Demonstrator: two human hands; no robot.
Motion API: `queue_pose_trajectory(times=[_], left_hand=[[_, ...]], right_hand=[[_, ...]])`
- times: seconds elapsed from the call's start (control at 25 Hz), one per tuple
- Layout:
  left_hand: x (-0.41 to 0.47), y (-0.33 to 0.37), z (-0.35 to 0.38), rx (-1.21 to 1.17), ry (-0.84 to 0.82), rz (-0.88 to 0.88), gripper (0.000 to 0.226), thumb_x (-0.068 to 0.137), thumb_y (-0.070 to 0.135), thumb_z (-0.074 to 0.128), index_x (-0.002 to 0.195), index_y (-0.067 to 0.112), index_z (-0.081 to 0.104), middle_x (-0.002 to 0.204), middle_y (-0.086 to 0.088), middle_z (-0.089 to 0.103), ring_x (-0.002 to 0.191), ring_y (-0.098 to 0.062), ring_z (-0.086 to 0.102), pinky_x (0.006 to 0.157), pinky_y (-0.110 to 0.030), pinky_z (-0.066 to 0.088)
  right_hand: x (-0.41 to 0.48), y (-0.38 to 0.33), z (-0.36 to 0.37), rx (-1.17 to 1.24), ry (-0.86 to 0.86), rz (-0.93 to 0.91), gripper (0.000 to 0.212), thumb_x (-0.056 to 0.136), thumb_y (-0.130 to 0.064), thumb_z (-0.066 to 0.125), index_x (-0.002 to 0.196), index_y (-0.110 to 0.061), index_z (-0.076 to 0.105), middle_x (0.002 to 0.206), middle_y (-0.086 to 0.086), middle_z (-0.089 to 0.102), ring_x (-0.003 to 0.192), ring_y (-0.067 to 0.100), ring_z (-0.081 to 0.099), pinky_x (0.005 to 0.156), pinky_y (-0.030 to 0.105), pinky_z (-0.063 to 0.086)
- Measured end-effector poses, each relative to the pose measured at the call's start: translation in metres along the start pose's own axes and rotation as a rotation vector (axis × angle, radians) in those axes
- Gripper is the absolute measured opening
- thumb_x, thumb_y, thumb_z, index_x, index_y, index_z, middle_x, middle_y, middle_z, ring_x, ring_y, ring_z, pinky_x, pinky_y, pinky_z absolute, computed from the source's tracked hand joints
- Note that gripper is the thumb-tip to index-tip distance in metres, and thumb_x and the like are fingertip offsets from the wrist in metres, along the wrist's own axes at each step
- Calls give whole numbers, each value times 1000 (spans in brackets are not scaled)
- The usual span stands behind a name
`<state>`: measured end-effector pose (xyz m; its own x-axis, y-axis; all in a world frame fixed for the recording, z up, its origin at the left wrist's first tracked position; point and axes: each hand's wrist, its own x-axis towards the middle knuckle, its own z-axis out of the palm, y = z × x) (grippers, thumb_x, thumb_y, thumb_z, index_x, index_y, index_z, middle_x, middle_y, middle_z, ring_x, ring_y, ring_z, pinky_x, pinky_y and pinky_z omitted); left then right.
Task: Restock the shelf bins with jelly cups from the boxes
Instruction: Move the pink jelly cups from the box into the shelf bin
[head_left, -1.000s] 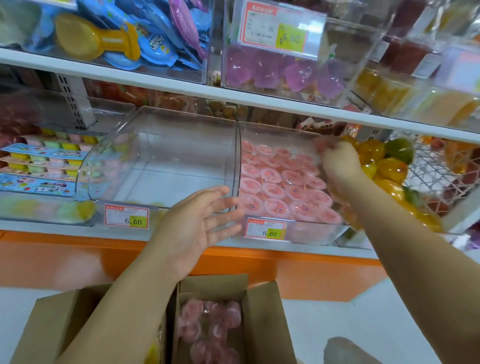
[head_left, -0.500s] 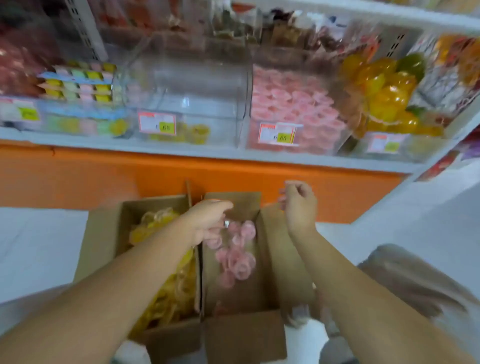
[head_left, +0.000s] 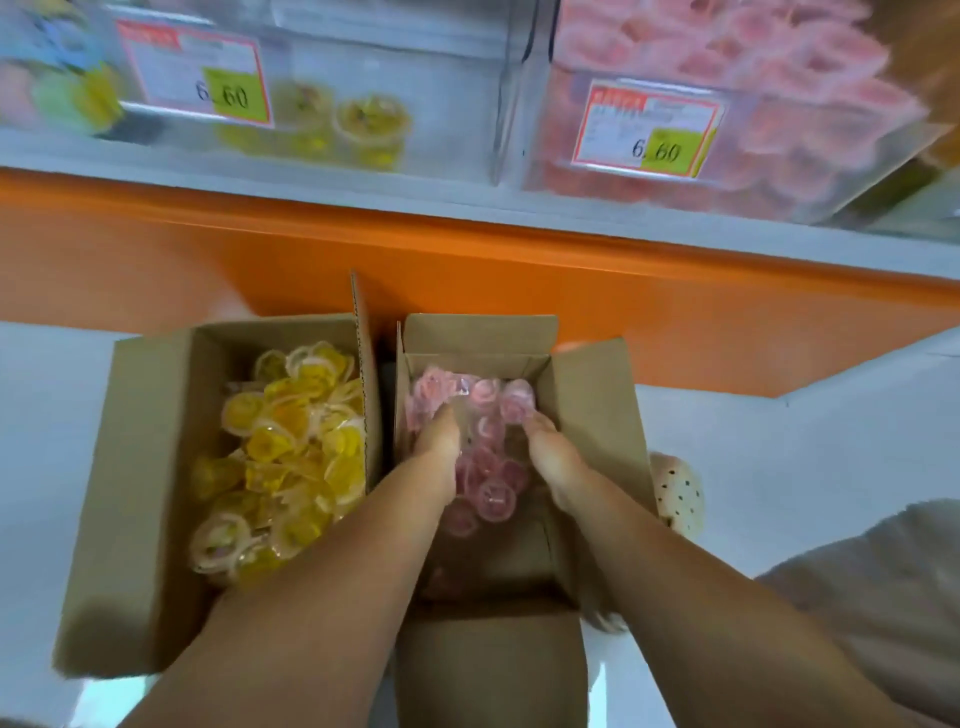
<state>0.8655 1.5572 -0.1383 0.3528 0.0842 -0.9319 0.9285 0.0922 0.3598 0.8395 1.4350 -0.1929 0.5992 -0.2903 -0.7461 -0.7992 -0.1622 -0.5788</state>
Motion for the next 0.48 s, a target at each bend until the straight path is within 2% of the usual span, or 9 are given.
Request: queue_pose_trajectory(times=[0.08,0.16,0.24,0.28,0.36,0.48], left_hand=[[28,-4,-4,-7,45,-26,63,102,52,41,147,8,41,151,-15,43,137,-35,42,110,-44,32],[49,-7,-6,-1,54,31,57,104,46,40,147,8,41,150,-15,44,136,-36,45,105,-43,39],[68,-7,-5,17,64,66,55,106,44,33,146,7,43,148,-16,47,135,-34,47,104,-41,41],[74,-8,-3,33,71,62,58,106,49,30,145,9,45,147,-16,49,134,-34,48,105,-41,40],[85,-13,0,41,69,22,65,102,60,26,141,14,51,144,-14,53,131,-33,50,105,-44,38],[92,-21,-1,40,113,-13,61,101,60,31,135,17,57,121,-11,65,103,-29,61,91,-42,45]], right_hand=[[22,-12,8,-160,16,-13,52,104,-41,25,153,-22,20,155,11,28,138,30,35,110,35,28],[39,-19,18,-323,18,-47,56,104,-41,23,155,-26,7,160,10,12,143,30,23,114,37,21],[54,-14,27,-473,-5,-69,57,103,-41,21,154,-25,2,161,8,1,145,31,16,115,40,18],[57,-9,31,-542,-10,-84,57,102,-42,20,154,-25,5,161,8,0,144,32,15,114,42,18],[57,1,35,-650,-14,-118,52,103,-39,20,152,-23,17,159,9,9,143,32,17,113,42,18],[45,15,43,-633,-32,-84,47,104,-38,25,147,-21,30,153,9,24,140,31,21,114,41,20]])
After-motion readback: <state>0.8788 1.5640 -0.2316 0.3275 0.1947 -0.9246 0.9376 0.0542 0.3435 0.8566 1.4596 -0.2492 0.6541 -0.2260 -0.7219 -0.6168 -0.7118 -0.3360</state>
